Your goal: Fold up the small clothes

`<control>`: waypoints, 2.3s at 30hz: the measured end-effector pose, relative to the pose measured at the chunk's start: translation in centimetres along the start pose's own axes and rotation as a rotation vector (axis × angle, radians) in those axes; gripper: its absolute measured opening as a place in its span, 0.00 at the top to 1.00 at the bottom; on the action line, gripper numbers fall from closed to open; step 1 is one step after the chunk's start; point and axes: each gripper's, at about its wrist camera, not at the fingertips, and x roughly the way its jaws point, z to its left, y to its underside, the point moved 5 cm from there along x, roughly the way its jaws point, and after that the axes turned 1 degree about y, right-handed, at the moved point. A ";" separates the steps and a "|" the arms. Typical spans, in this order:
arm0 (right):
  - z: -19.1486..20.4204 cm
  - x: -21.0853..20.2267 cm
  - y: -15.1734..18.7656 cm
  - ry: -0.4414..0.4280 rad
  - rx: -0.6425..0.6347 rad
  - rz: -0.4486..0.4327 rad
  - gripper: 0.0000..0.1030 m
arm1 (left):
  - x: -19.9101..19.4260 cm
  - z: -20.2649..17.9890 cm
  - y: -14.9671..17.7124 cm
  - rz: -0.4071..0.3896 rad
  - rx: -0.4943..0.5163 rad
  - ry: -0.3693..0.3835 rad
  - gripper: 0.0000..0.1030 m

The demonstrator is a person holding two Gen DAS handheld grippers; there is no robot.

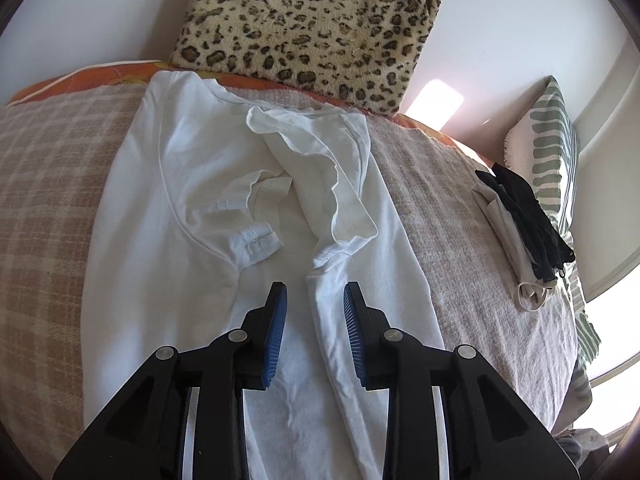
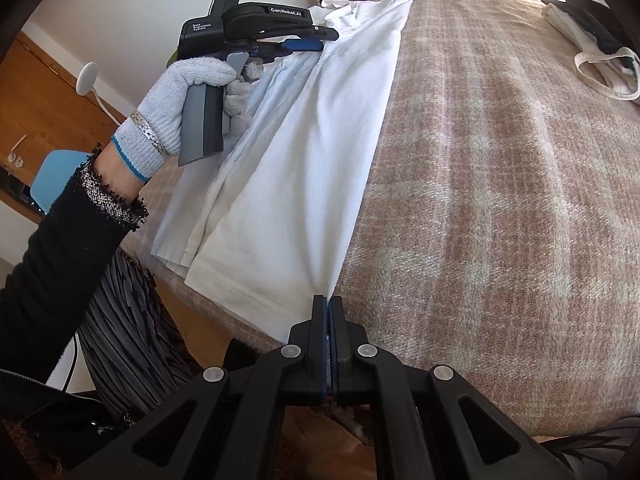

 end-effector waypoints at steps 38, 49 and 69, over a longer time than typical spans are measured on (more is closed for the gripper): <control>0.4 -0.7 0.8 -0.233 0.249 0.009 0.79 | -15.8 3.9 22.5 0.124 -0.114 0.083 0.88; 1.3 -1.3 0.1 -0.301 0.231 -0.048 0.98 | -17.5 3.6 22.0 0.035 -0.112 0.160 0.96; -0.7 -4.5 -6.9 -0.347 0.236 -0.200 0.98 | -17.2 4.8 13.2 -0.129 -0.185 0.212 0.96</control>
